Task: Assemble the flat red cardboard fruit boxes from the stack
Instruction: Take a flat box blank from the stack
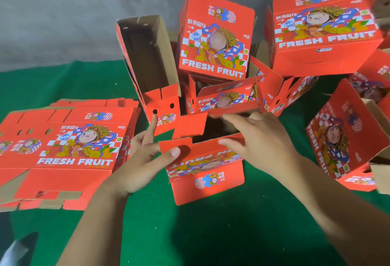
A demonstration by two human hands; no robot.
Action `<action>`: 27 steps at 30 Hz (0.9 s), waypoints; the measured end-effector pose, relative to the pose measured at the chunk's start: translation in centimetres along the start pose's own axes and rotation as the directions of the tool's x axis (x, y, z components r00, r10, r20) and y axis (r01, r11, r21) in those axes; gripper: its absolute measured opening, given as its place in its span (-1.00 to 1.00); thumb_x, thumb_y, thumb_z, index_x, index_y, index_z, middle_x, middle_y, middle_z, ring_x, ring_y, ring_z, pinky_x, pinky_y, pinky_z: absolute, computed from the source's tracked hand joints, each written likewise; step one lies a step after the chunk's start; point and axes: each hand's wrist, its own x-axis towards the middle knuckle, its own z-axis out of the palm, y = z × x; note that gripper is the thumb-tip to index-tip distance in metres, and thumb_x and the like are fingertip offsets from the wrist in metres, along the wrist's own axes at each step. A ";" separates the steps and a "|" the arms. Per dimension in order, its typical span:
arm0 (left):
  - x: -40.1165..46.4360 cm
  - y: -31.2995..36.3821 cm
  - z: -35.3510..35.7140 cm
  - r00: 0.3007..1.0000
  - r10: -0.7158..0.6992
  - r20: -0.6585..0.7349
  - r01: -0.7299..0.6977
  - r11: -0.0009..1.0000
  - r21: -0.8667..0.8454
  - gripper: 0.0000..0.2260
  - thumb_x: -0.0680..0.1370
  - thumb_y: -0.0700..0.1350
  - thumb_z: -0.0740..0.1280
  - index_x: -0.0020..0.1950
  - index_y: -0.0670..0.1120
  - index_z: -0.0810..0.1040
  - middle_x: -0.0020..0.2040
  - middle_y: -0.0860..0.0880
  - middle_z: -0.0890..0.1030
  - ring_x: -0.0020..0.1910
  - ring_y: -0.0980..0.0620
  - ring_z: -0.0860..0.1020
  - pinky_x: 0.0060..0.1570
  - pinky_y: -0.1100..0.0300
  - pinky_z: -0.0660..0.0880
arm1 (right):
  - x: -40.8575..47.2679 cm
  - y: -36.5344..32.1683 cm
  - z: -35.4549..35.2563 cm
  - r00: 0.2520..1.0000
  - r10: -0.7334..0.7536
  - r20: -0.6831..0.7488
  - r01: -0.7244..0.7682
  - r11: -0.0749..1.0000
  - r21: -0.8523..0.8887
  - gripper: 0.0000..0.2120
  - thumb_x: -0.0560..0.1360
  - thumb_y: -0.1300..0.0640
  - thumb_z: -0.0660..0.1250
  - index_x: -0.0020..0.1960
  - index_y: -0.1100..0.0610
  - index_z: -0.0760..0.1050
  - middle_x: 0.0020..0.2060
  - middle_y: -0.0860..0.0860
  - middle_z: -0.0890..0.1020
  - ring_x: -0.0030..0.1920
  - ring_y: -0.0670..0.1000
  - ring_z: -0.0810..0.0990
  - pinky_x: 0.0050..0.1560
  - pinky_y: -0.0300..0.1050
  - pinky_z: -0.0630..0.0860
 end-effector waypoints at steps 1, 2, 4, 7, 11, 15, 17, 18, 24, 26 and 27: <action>0.0 0.0 0.2 1.000 0.005 -0.027 -0.005 1.000 -0.018 -0.58 0.40 0.50 0.22 0.07 0.39 0.69 0.63 0.39 -0.16 0.47 0.41 -0.11 0.47 0.06 -0.12 | 0.1 -0.1 -0.2 0.999 0.016 0.051 -0.016 1.000 -0.001 -0.41 0.53 -0.35 0.25 0.31 0.06 0.59 0.17 0.09 0.72 -0.06 0.19 0.66 0.06 0.10 0.50; 0.0 -0.1 0.5 0.999 0.002 -0.051 -0.004 0.999 -0.036 -0.60 0.40 0.49 0.23 0.08 0.40 0.68 0.63 0.39 -0.10 0.49 0.38 -0.11 0.47 0.06 -0.12 | 0.2 -0.3 -0.3 0.994 0.030 0.106 -0.030 1.000 -0.002 -0.42 0.52 -0.36 0.24 0.29 0.05 0.58 0.33 0.10 0.64 0.02 0.19 0.67 0.12 0.11 0.49; 0.0 -0.2 0.8 0.999 -0.028 -0.031 0.027 0.999 -0.047 -0.59 0.39 0.51 0.23 0.08 0.41 0.68 0.61 0.43 -0.09 0.45 0.41 -0.09 0.49 0.03 -0.10 | 0.5 -0.5 -0.5 0.985 0.025 0.170 -0.024 1.000 -0.010 -0.43 0.53 -0.39 0.21 0.29 0.00 0.57 0.46 0.06 0.53 0.14 0.16 0.66 0.19 0.08 0.44; 0.3 -0.3 1.1 0.995 -0.072 0.071 0.075 0.996 -0.037 -0.52 0.38 0.58 0.20 0.14 0.43 0.65 0.53 0.55 -0.21 0.43 0.44 -0.11 0.51 -0.04 -0.08 | 1.1 -0.4 -0.8 0.973 0.026 0.230 -0.020 0.999 -0.028 -0.28 0.49 -0.49 0.06 0.50 -0.13 0.42 0.56 0.00 0.40 0.34 0.09 0.60 0.30 0.01 0.39; 1.1 -0.5 1.8 0.999 -0.032 0.017 0.032 0.999 0.022 -0.47 0.47 0.53 0.13 0.41 0.47 0.44 0.62 0.42 -0.13 0.62 0.21 -0.13 0.61 -0.18 -0.08 | 2.8 0.2 -0.9 0.924 0.141 0.355 -0.139 0.990 -0.031 -0.11 0.41 -0.65 -0.19 0.62 -0.27 0.12 0.68 -0.01 0.10 0.48 0.18 0.45 0.19 0.06 0.53; 1.4 -0.6 2.8 0.995 -0.010 -0.097 0.007 1.000 -0.023 -0.36 0.49 0.54 0.08 0.56 0.44 0.19 0.54 0.47 0.09 0.57 0.30 0.00 0.62 -0.11 -0.06 | 4.1 1.3 0.1 0.883 0.155 0.442 -0.177 0.984 0.008 -0.26 0.50 -0.60 -0.11 0.56 -0.30 0.20 0.52 -0.09 0.43 0.36 0.08 0.52 -0.01 -0.10 0.52; 1.8 -0.5 3.4 0.971 -0.045 -0.235 0.045 0.999 -0.005 -0.34 0.57 0.43 0.06 0.63 0.21 0.25 0.59 0.18 0.25 0.60 0.05 0.09 0.61 -0.16 0.00 | 4.4 1.8 0.7 0.887 0.159 0.434 -0.174 0.985 -0.004 -0.38 0.54 -0.53 0.02 0.49 -0.28 0.32 0.29 -0.11 0.61 0.19 0.06 0.58 -0.19 -0.19 0.37; 2.1 -0.5 3.7 0.947 -0.053 -0.317 0.059 0.998 0.007 -0.40 0.61 0.35 0.07 0.61 0.15 0.31 0.55 0.06 0.35 0.57 -0.06 0.17 0.58 -0.15 0.06 | 4.7 2.1 1.1 0.875 0.200 0.442 -0.212 0.977 -0.022 -0.36 0.53 -0.53 0.05 0.48 -0.23 0.36 0.26 -0.07 0.62 0.21 0.10 0.59 -0.15 -0.14 0.37; 3.3 -0.7 4.7 0.795 -0.057 -0.604 0.198 0.965 0.169 -0.59 0.65 -0.06 0.37 0.52 0.00 0.50 0.30 -0.01 0.59 0.25 -0.19 0.40 0.12 0.15 0.15 | 4.6 2.9 2.6 0.840 0.408 0.359 -0.411 0.909 -0.070 -0.27 0.54 -0.49 0.07 0.48 0.01 0.38 0.50 0.15 0.37 0.46 0.27 0.35 0.21 0.19 0.46; 3.4 -0.9 4.8 0.757 -0.047 -0.652 0.182 0.973 0.140 -0.63 0.69 0.02 0.28 0.50 0.00 0.52 0.32 0.01 0.59 0.23 -0.14 0.38 0.11 0.19 0.12 | 4.5 3.5 3.1 0.896 0.389 0.215 -0.392 0.920 -0.033 -0.32 0.57 -0.44 0.10 0.43 0.04 0.47 0.53 0.14 0.35 0.44 0.28 0.37 0.24 0.21 0.47; 3.4 -0.8 4.9 0.742 -0.054 -0.668 0.160 0.982 0.098 -0.62 0.71 0.08 0.20 0.49 0.01 0.53 0.34 0.03 0.59 0.23 -0.09 0.36 0.12 0.23 0.09 | 4.3 3.7 3.3 0.916 0.374 0.148 -0.378 0.926 -0.004 -0.34 0.58 -0.41 0.12 0.38 0.07 0.52 0.51 0.13 0.39 0.41 0.29 0.41 0.24 0.22 0.47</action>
